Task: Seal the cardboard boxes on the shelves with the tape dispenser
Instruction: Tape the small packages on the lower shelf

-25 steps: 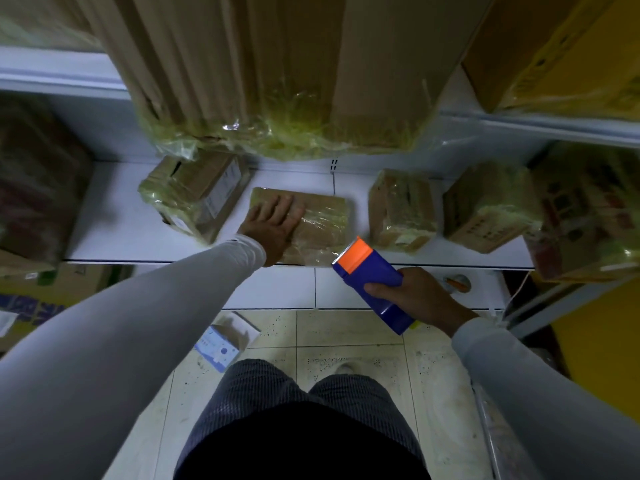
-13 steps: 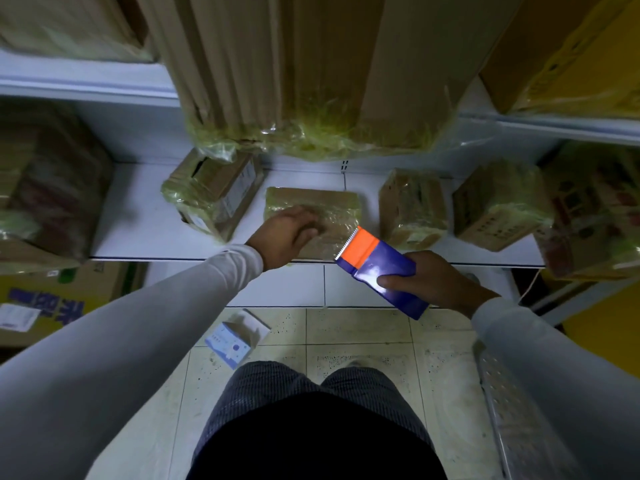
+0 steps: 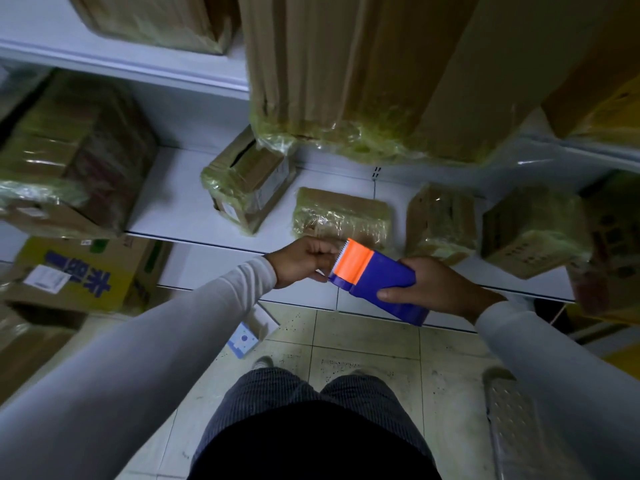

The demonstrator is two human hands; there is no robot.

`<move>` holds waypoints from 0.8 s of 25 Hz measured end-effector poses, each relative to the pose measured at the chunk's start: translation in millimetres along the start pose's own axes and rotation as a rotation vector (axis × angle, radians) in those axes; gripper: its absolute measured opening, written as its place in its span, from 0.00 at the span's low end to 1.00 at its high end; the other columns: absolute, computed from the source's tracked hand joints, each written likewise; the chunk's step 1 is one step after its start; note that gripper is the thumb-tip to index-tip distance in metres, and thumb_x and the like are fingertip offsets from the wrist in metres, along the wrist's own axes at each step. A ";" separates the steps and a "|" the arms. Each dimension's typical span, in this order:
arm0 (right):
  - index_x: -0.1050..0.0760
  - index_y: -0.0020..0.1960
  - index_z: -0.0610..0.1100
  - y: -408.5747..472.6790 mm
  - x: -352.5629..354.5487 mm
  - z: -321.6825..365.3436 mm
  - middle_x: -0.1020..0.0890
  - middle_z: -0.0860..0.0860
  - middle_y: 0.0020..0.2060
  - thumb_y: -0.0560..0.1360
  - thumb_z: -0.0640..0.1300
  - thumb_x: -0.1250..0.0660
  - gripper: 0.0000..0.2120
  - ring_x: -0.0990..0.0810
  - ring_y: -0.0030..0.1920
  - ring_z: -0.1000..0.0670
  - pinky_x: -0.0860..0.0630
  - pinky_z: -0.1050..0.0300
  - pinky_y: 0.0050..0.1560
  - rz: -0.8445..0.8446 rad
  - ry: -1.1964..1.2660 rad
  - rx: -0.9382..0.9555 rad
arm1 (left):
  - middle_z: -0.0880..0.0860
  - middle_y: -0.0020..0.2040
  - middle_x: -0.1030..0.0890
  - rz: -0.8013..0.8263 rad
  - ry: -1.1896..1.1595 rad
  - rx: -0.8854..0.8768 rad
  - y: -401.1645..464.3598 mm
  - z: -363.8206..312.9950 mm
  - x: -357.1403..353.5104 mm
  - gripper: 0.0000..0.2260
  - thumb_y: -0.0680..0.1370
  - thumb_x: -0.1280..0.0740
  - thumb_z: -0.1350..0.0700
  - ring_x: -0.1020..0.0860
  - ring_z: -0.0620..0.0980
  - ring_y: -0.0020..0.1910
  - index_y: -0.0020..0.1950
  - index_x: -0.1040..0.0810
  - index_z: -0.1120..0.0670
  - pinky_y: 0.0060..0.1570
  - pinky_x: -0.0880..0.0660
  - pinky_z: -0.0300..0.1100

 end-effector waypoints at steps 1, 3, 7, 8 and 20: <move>0.20 0.48 0.49 1.8 -0.5 -0.3 0.14 0.55 0.41 0.66 0.53 0.21 0.15 0.15 0.40 0.56 0.22 0.67 0.36 0.013 -0.005 0.001 | 0.54 0.43 0.21 -0.039 0.001 -0.015 -1.3 -0.9 3.1 0.09 0.80 0.41 0.66 0.24 0.51 0.43 0.51 0.21 0.60 0.52 0.25 0.49; 0.20 0.47 0.49 4.8 -0.4 -1.2 0.14 0.56 0.41 0.67 0.52 0.21 0.14 0.15 0.40 0.56 0.23 0.68 0.36 0.042 -0.003 0.003 | 0.48 0.36 0.21 -0.117 0.051 -0.051 -5.0 -5.8 10.1 0.10 0.80 0.40 0.66 0.25 0.46 0.37 0.44 0.21 0.57 0.44 0.26 0.42; 0.20 0.49 0.47 15.0 5.4 4.0 0.14 0.56 0.40 0.70 0.50 0.23 0.12 0.15 0.39 0.56 0.24 0.69 0.35 0.115 -0.036 0.011 | 0.53 0.34 0.23 -0.179 0.105 -0.117 -5.3 -17.2 13.7 0.08 0.80 0.41 0.67 0.26 0.41 0.29 0.48 0.23 0.63 0.36 0.27 0.36; 0.21 0.49 0.48 16.2 9.8 6.3 0.14 0.57 0.40 0.70 0.51 0.23 0.12 0.15 0.39 0.56 0.24 0.69 0.36 0.134 -0.056 0.021 | 0.55 0.35 0.23 -0.210 0.085 -0.127 -5.8 -19.8 19.3 0.07 0.80 0.41 0.67 0.26 0.41 0.28 0.49 0.23 0.65 0.35 0.27 0.35; 0.16 0.43 0.48 39.3 112.5 -6.0 0.13 0.47 0.38 0.59 0.58 0.22 0.18 0.14 0.38 0.50 0.23 0.56 0.39 0.110 -0.035 -0.083 | 0.53 0.30 0.24 -0.644 -0.045 -0.017 5.1 -7.9 135.8 0.10 0.79 0.37 0.61 0.27 0.49 0.27 0.37 0.25 0.58 0.30 0.29 0.40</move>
Point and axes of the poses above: each hand's wrist, its own y-axis towards the middle knuckle, its own x-axis out of the back of the hand, z = x × y, the point moved 7 cm from there along y, towards the middle knuckle
